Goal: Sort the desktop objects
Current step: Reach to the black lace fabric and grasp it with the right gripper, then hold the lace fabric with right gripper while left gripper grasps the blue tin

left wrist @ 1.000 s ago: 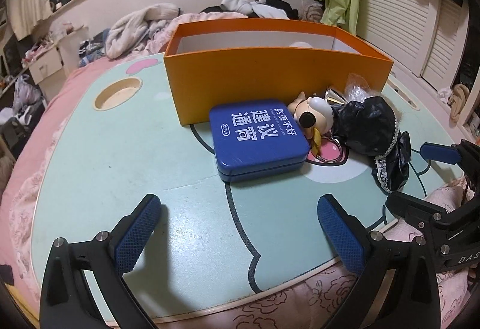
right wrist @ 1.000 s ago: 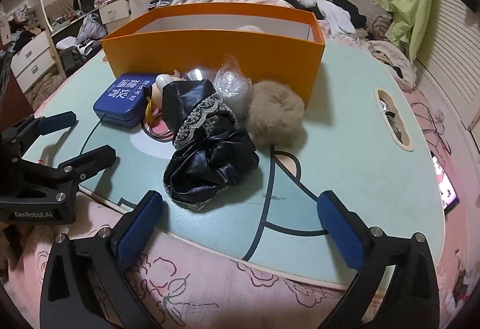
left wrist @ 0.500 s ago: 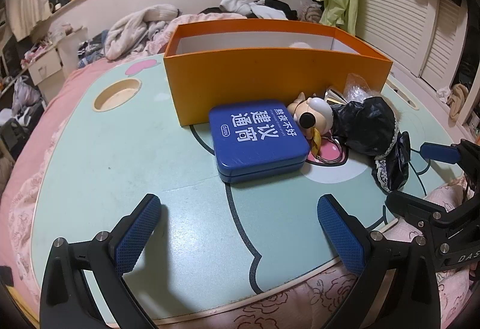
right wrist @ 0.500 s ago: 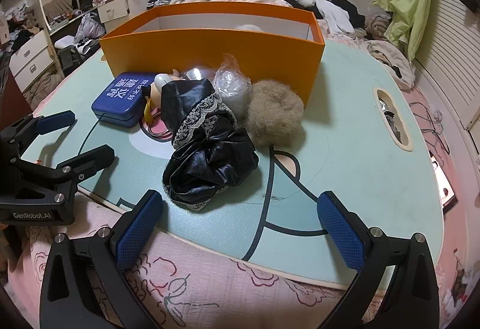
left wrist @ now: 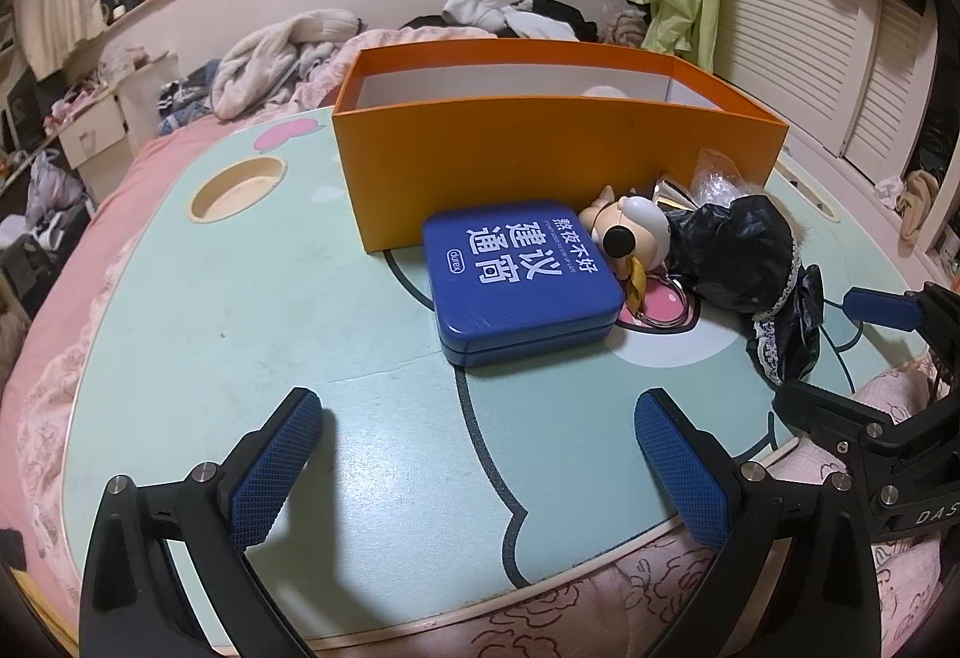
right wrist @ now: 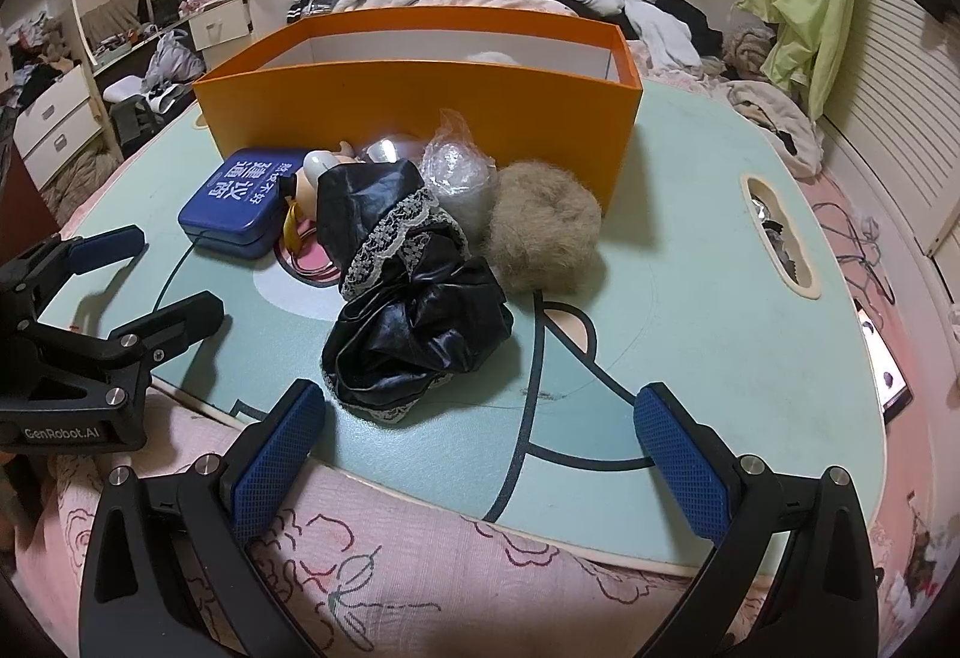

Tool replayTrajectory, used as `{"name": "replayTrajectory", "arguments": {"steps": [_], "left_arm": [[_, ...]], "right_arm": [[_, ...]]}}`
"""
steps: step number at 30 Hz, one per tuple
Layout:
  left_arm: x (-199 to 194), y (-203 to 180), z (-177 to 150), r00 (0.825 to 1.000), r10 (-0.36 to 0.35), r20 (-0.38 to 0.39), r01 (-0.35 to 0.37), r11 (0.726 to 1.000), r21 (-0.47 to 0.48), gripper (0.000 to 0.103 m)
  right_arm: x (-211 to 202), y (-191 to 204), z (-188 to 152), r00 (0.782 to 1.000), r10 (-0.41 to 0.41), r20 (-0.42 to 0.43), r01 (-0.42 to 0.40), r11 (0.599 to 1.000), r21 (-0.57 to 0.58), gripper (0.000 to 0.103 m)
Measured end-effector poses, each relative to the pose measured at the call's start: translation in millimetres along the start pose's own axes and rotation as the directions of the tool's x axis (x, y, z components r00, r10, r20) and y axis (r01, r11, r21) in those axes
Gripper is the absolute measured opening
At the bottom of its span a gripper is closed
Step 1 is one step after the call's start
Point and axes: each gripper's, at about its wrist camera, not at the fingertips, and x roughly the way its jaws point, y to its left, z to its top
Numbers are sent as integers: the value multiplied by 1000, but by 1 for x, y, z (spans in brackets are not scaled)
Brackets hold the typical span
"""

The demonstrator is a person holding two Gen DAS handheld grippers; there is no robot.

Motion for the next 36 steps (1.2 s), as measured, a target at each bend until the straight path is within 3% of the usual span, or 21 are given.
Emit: {"name": "replayTrajectory", "arguments": {"steps": [6, 8, 10, 11, 17, 20, 22, 24, 29, 32, 34, 36], "left_arm": [[-1, 0, 0, 1000, -1, 2, 1, 1000, 0, 103], [-1, 0, 1, 1000, -2, 3, 2, 1000, -1, 103], [-1, 1, 0, 1000, -2, 2, 2, 1000, -1, 103], [-1, 1, 0, 1000, -2, 3, 2, 1000, -1, 103], [-1, 0, 0, 1000, -2, 4, 2, 1000, -1, 103], [-2, 2, 0, 1000, -5, 5, 5, 1000, -2, 103], [-3, 3, -1, 1000, -8, 10, 8, 1000, -6, 103], [-5, 5, -1, 1000, -20, 20, 21, 1000, -18, 103], [-11, 20, -2, 993, -96, 67, 103, 990, -99, 102], [-11, 28, 2, 989, -131, 70, 140, 981, -138, 91], [-9, 28, 11, 987, -143, 69, 152, 977, -149, 87], [-6, 25, 20, 987, -148, 69, 156, 977, -142, 87]], "right_arm": [[-2, -3, 0, 1000, 15, 14, -15, 1000, -1, 102], [-6, -5, -1, 998, 51, 47, -52, 999, 10, 89], [-13, -7, -1, 993, 70, 91, -72, 997, 17, 67], [-16, -6, -1, 991, 80, 107, -82, 997, 13, 63], [-16, 9, 15, 984, 88, 153, -84, 996, -32, 61], [-5, 18, 24, 987, 97, 124, -90, 994, -62, 61], [6, 20, 24, 989, 124, 80, -117, 990, -82, 37], [7, 15, 21, 985, 143, 93, -138, 989, -58, 34], [-19, -8, 8, 941, 226, 251, -236, 972, 14, 32], [-37, -12, 1, 906, 227, 356, -254, 967, 30, 32], [-43, -15, 1, 890, 223, 397, -260, 965, 39, 32], [-43, -15, 3, 888, 226, 401, -264, 964, 42, 32]]}}
